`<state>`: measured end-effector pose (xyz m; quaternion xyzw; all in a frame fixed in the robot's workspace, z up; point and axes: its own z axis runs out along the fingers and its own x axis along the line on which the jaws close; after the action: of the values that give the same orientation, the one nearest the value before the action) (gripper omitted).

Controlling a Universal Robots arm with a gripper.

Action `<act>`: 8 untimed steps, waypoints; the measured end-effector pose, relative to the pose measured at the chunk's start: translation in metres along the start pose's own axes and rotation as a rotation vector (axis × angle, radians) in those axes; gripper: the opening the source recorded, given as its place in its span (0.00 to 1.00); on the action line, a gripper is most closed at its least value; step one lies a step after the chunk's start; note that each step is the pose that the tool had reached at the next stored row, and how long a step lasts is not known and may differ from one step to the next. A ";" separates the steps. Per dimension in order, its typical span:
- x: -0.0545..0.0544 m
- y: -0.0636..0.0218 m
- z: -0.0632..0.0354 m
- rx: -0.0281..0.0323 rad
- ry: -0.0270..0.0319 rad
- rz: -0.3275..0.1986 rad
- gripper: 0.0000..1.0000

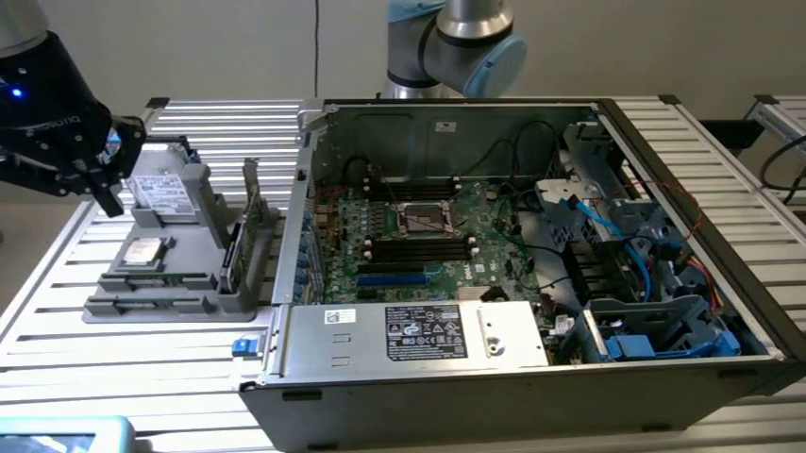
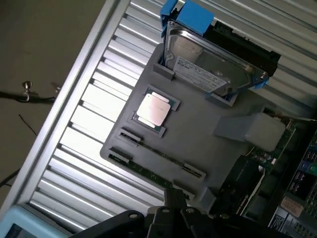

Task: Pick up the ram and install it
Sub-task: 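Pick up the ram and move it above insertion slot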

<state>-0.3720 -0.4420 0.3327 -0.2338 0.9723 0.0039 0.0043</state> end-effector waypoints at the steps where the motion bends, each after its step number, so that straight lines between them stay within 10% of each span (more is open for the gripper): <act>1: 0.000 0.0000 0.0001 -0.0002 0.0001 -0.018 0.11; 8: 0.000 0.0000 0.0009 -0.0015 0.0008 -0.145 0.11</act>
<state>-0.3720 -0.4420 0.3318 -0.3038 0.9527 0.0042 0.0040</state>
